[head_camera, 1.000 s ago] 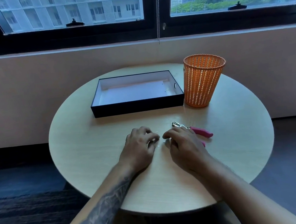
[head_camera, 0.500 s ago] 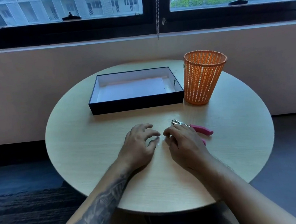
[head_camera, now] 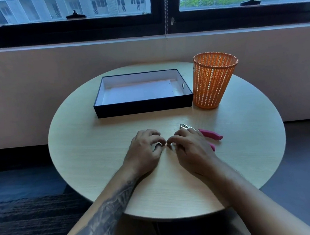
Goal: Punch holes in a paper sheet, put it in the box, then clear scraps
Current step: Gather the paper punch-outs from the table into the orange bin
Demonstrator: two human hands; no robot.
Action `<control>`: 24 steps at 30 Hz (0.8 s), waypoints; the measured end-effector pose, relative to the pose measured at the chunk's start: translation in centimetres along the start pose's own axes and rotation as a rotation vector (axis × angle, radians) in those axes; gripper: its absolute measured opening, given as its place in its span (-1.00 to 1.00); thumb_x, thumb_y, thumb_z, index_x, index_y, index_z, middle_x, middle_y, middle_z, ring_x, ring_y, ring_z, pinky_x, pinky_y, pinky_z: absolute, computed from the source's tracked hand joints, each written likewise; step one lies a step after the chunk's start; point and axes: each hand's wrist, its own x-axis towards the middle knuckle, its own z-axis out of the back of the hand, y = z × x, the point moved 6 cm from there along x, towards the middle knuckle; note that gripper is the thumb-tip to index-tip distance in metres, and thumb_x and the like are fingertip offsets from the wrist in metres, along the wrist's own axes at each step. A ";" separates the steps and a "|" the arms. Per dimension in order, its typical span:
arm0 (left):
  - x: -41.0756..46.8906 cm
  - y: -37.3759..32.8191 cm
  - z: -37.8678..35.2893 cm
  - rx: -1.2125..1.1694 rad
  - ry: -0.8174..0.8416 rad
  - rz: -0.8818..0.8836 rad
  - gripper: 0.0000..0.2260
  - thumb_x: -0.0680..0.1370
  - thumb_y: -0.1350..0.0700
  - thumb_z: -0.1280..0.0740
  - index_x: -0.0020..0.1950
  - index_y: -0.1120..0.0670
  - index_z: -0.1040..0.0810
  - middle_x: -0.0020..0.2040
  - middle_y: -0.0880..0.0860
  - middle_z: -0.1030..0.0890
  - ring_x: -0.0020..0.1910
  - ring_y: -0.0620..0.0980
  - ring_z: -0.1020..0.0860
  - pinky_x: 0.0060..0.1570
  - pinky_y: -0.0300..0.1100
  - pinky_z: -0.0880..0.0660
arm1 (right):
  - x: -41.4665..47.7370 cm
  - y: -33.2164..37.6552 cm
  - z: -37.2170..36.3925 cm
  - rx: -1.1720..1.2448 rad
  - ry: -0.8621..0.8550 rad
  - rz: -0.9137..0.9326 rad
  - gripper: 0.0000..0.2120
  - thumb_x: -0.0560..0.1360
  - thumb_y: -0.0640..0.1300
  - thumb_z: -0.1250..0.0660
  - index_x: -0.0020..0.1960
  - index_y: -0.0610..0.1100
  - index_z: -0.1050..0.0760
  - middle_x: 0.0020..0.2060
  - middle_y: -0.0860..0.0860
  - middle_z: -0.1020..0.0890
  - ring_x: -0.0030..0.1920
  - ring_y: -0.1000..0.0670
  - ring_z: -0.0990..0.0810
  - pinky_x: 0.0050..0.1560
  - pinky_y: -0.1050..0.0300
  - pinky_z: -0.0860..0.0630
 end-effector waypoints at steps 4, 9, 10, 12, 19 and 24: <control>-0.1 0.0 0.6 -0.070 -0.061 0.018 -0.78 0.46 0.24 -0.30 -0.09 -0.04 -0.66 0.03 -0.16 -0.61 0.10 -0.11 -0.49 0.18 -0.06 -0.46 | -0.1 -0.5 0.1 0.074 -0.045 -0.040 -0.87 0.54 -0.13 -0.33 0.02 0.04 -0.61 -0.05 0.17 -0.60 0.06 0.09 -0.52 0.13 0.02 -0.43; -0.2 -0.4 0.0 -0.025 0.034 -0.071 -0.72 0.42 0.20 -0.23 -0.12 -0.07 -0.69 0.05 -0.13 -0.61 0.15 -0.08 -0.47 0.20 0.01 -0.45 | -0.2 0.1 0.1 0.035 0.000 0.006 -0.76 0.53 -0.05 -0.22 -0.02 0.10 -0.67 -0.06 0.17 -0.60 0.04 0.08 -0.49 0.07 0.03 -0.40; -0.2 -0.5 -0.1 -0.025 0.041 -0.077 -0.70 0.42 0.21 -0.22 -0.09 -0.07 -0.70 0.07 -0.13 -0.61 0.17 -0.08 -0.47 0.22 0.00 -0.44 | -0.2 0.1 0.1 0.046 -0.003 0.004 -0.74 0.53 -0.02 -0.20 0.01 0.10 -0.68 -0.04 0.17 -0.61 0.05 0.08 -0.49 0.07 0.05 -0.39; -0.2 -0.3 0.1 -0.068 0.003 -0.045 -0.69 0.42 0.25 -0.22 -0.07 -0.06 -0.68 0.08 -0.14 -0.60 0.17 -0.09 -0.47 0.21 -0.03 -0.45 | -0.2 -0.3 0.1 0.087 -0.026 -0.029 -0.80 0.54 -0.06 -0.27 0.05 0.07 -0.66 -0.03 0.17 -0.61 0.07 0.08 -0.51 0.08 0.06 -0.41; -0.4 -0.3 -0.3 -0.026 0.077 -0.097 -0.67 0.43 0.20 -0.19 -0.11 -0.14 -0.69 0.08 -0.18 -0.61 0.16 -0.13 -0.46 0.21 0.06 -0.44 | -0.1 -0.3 0.0 0.111 -0.035 -0.011 -0.83 0.43 -0.20 -0.34 -0.14 0.05 -0.62 -0.14 0.20 -0.57 -0.03 0.08 -0.51 0.02 -0.03 -0.46; -0.2 0.0 0.2 -0.106 -0.017 -0.050 -0.67 0.43 0.25 -0.22 -0.06 -0.07 -0.70 0.06 -0.17 -0.61 0.14 -0.12 -0.48 0.20 0.00 -0.46 | -0.5 -0.3 1.0 0.131 -0.128 -0.058 -0.72 0.41 -0.22 -0.22 -0.04 -0.02 -0.66 -0.02 0.12 -0.62 0.06 0.04 -0.53 0.10 0.02 -0.46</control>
